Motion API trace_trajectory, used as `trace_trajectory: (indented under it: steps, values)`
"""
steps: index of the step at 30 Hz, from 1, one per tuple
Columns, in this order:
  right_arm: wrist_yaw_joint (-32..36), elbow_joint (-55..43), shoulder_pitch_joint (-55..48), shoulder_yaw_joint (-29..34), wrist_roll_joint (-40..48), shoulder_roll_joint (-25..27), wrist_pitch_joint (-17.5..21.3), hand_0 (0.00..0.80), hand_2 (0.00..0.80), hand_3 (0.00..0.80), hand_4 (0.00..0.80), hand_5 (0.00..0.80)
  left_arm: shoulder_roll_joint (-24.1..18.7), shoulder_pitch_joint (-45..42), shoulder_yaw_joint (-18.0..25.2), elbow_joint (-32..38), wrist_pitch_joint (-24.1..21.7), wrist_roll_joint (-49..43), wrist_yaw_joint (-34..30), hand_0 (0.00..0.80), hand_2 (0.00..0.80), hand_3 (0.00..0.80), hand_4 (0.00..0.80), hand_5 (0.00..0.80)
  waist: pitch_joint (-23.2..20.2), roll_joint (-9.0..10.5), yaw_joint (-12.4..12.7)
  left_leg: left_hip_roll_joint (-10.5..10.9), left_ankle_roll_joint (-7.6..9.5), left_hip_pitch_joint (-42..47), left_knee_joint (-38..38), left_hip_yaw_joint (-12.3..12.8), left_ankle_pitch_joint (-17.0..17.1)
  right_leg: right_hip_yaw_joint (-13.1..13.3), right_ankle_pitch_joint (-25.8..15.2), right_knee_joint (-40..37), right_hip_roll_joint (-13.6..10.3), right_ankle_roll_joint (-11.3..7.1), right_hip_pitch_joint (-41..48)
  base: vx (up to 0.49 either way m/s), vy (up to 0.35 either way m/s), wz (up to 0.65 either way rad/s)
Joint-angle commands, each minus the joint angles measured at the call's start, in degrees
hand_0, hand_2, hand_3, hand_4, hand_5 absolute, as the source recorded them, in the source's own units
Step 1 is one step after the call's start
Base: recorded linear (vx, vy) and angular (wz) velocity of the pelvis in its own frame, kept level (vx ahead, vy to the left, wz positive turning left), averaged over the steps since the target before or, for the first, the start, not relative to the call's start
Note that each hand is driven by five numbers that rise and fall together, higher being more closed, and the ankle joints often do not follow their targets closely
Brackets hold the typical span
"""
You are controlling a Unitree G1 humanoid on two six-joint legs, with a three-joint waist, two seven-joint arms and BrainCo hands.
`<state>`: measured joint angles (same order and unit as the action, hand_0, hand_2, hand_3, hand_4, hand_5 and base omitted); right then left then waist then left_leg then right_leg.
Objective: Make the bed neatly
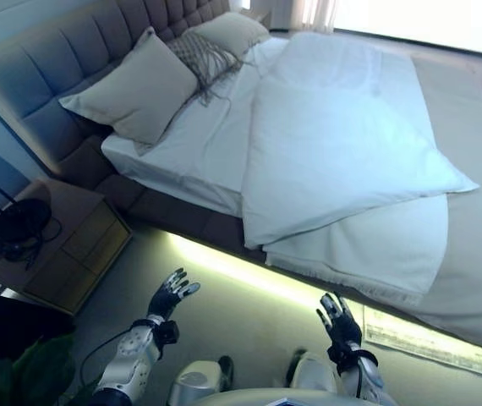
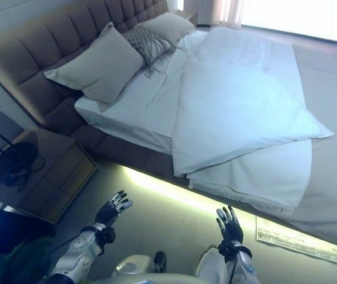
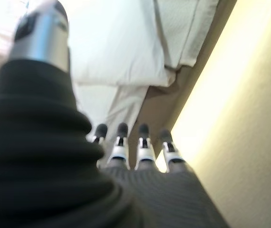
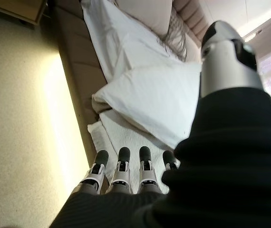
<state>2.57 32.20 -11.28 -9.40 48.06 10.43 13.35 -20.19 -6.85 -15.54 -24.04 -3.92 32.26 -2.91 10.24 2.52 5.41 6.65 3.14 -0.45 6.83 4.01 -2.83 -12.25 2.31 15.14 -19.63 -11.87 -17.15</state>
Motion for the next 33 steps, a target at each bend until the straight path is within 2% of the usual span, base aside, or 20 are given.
trace_trajectory:
  steps: [1, 4, 6, 8, 9, 10, 12, 13, 15, 17, 20, 22, 24, 29, 33]
  values:
    - [2.1, -1.1, 0.9, 1.1, 1.6, 1.6, 1.4, 0.0, 0.0, 0.0, 0.0, 0.0, 0.0, 0.3, 1.4, 4.4, -2.0, 0.7, -1.6, 0.0, 0.0, 0.0, 0.0, 0.0, -0.6, 1.13, -1.2, 2.2, 2.2, 9.1, 7.5, -2.0, -12.0, -1.7, -21.0, -14.6, 1.3, 0.23, 3.7, 0.42, -0.34, 0.06]
    - [3.7, 0.9, -0.5, 1.5, 0.7, 1.6, 0.8, 0.0, 0.0, 0.0, 0.0, 0.0, 0.5, -1.4, 1.7, 4.7, -1.7, -0.1, -2.0, 0.0, 0.0, 0.0, 0.0, 0.0, -1.6, 1.36, -2.0, 0.1, 1.16, 9.1, 11.8, -1.3, -12.5, 0.8, -18.4, -11.5, 2.2, 0.56, 5.6, 0.523, -0.449, 0.15]
    - [3.2, 0.6, -0.8, 1.3, 0.1, 1.5, 0.4, 0.0, 0.0, 0.0, 0.0, 0.0, 1.0, -2.3, 1.6, 4.9, -1.2, 0.7, -2.4, 0.0, 0.0, 0.0, 0.0, 0.0, -1.7, 1.18, -2.3, -1.4, 0.3, 8.4, 15.6, -0.9, -11.2, 1.3, -16.2, -6.8, 3.0, 1.57, 6.1, 0.474, -0.48, 0.33]
    - [2.8, -0.8, -1.5, 0.7, 0.2, 1.7, 0.5, 0.0, 0.0, 0.0, 0.0, 0.0, 0.9, -3.2, 1.2, 5.9, -1.1, 0.4, -3.2, 0.0, 0.0, 0.0, 0.0, 0.0, -2.1, 0.82, -3.0, -2.3, -0.44, 7.6, 18.2, -1.3, -8.9, 1.4, -12.9, -5.0, 5.2, 2.53, 6.4, 0.344, -0.401, 0.16]
    - [3.0, -0.9, -2.0, 0.9, 0.2, 2.7, 0.8, 0.0, 0.0, 0.0, 0.0, 0.0, 1.1, -3.6, -0.3, 6.6, -1.9, 1.2, -3.2, 0.0, 0.0, 0.0, 0.0, 0.0, -2.3, 0.1, -3.1, -3.3, -2.22, 5.9, 22.4, -1.2, -4.1, 0.2, -10.8, -5.1, 7.3, 4.04, 7.9, 0.24, -0.357, -0.06]
    - [2.8, -1.3, -2.1, 1.1, 0.2, 3.6, 0.9, 0.0, 0.0, 0.0, 0.0, 0.0, 1.3, -3.6, -1.3, 7.3, -2.1, 1.4, -3.2, 0.0, 0.0, 0.0, 0.0, 0.0, -2.4, 0.47, -3.2, -2.9, -3.11, 3.6, 25.4, -1.0, -1.0, -0.6, -9.9, -5.7, 7.7, 5.01, 8.9, 0.153, -0.329, 0.1]
    - [2.4, -2.2, -2.0, 1.4, 1.2, 5.6, 1.5, 0.0, 0.0, 0.0, 0.0, 0.0, 1.7, -3.4, -3.6, 8.1, -3.1, 1.4, -3.2, 0.0, 0.0, 0.0, 0.0, 0.0, -2.2, 0.56, -3.4, -4.0, -4.35, -2.2, 30.3, 0.1, 2.6, -2.5, -7.9, -6.9, 8.8, 7.21, 11.2, 0.091, -0.289, 0.28]
    - [2.2, -2.7, -2.0, 1.7, 1.7, 6.1, 1.5, 0.0, 0.0, 0.0, 0.0, 0.0, 1.7, -3.5, -4.1, 8.1, -3.4, 1.4, -3.2, 0.0, 0.0, 0.0, 0.0, 0.0, -2.0, 0.44, -3.3, -4.8, -4.44, -4.2, 30.0, 0.4, 3.2, -3.2, -7.0, -6.9, 9.3, 7.84, 11.8, 0.102, -0.246, 0.34]
    - [1.5, -3.8, -2.0, 1.7, 2.4, 6.5, 0.9, 0.0, 0.0, 0.0, 0.0, 0.0, 1.9, -3.7, -3.9, 7.8, -4.0, 1.5, -3.5, 0.0, 0.0, 0.0, 0.0, 0.0, -1.8, 0.1, -3.2, -6.8, -4.64, -5.7, 26.1, 0.7, 4.3, -3.8, -5.6, -6.7, 10.2, 8.42, 13.1, 0.144, -0.18, 0.27]
    - [0.6, -4.6, -1.8, 1.4, 2.5, 6.5, 0.1, 0.0, 0.0, 0.0, 0.0, 0.0, 1.7, -3.7, -3.3, 8.1, -3.8, 2.1, -3.3, 0.0, 0.0, 0.0, 0.0, 0.0, -1.8, -0.27, -2.9, -8.6, -5.13, -4.9, 20.0, 0.1, 6.3, -3.1, -4.5, -7.0, 11.5, 8.67, 14.2, 0.168, -0.122, -0.02]
    - [-0.5, -5.0, -1.1, -0.2, 2.9, 6.3, 0.5, 0.0, 0.0, 0.0, 0.0, 0.0, 1.7, -2.9, -2.9, 7.8, -4.1, 1.8, -3.1, 0.0, 0.0, 0.0, 0.0, 0.0, -2.3, -1.67, -1.6, -10.3, -6.39, -4.2, 7.3, -3.0, 9.8, -2.3, -3.1, -7.8, 14.0, 8.8, 15.1, 0.178, -0.053, 0.01]
    - [-1.4, -5.0, -0.7, -1.0, 2.5, 5.7, 0.9, 0.0, 0.0, 0.0, 0.0, 0.0, 2.4, -2.6, -2.7, 6.6, -4.5, 1.2, -3.0, 0.0, 0.0, 0.0, 0.0, 0.0, -2.6, -2.57, -0.4, -10.8, -7.71, -4.2, 1.7, -5.2, 12.2, -2.1, -2.1, -7.7, 14.9, 8.8, 15.5, 0.206, -0.014, 0.01]
    - [-2.0, -5.4, -0.7, -1.6, 1.7, 5.1, 0.5, 0.0, 0.0, 0.0, 0.0, 0.0, 3.2, -2.6, -2.1, 5.7, -4.6, 0.9, -2.9, 0.0, 0.0, 0.0, 0.0, 0.0, -2.8, -3.45, 0.4, -11.7, -8.8, -4.2, -2.0, -6.2, 14.6, -2.2, -0.9, -7.1, 15.1, 8.83, 16.2, 0.248, 0.011, -0.2]
    - [-3.1, -6.4, -2.0, -2.3, 0.3, 4.5, -0.2, 0.0, 0.0, 0.0, 0.0, 0.0, 3.9, -3.9, -1.2, 5.7, -4.0, 1.1, -3.1, 0.0, 0.0, 0.0, 0.0, 0.0, -3.0, -6.22, 1.4, -14.3, -10.45, -5.0, -7.8, -6.5, 19.4, -1.6, 3.5, -3.4, 15.4, 9.83, 17.5, 0.306, 0.104, -0.44]
    - [-2.3, -6.3, -3.1, -2.1, -0.2, 4.3, -1.2, 0.0, 0.0, 0.0, 0.0, 0.0, 3.7, -4.5, -0.7, 5.3, -3.7, 2.9, -2.8, 0.0, 0.0, 0.0, 0.0, 0.0, -2.8, -8.15, 0.8, -15.3, -10.76, -4.6, -10.4, -4.6, 20.0, -1.1, 7.7, 2.3, 14.9, 10.32, 18.2, 0.426, 0.192, -0.55]
